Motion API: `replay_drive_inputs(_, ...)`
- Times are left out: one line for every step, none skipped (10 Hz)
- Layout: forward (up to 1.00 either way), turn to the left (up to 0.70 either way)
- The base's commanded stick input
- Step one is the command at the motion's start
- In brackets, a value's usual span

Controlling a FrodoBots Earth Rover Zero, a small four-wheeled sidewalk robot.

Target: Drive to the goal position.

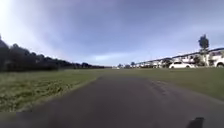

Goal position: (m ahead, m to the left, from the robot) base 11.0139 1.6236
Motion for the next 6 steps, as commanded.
replay_drive_inputs(1.00,0.00)
replay_drive_inputs(1.00,0.00)
replay_drive_inputs(1.00,0.00)
replay_drive_inputs(1.00,0.00)
replay_drive_inputs(1.00,0.00)
replay_drive_inputs(1.00,0.00)
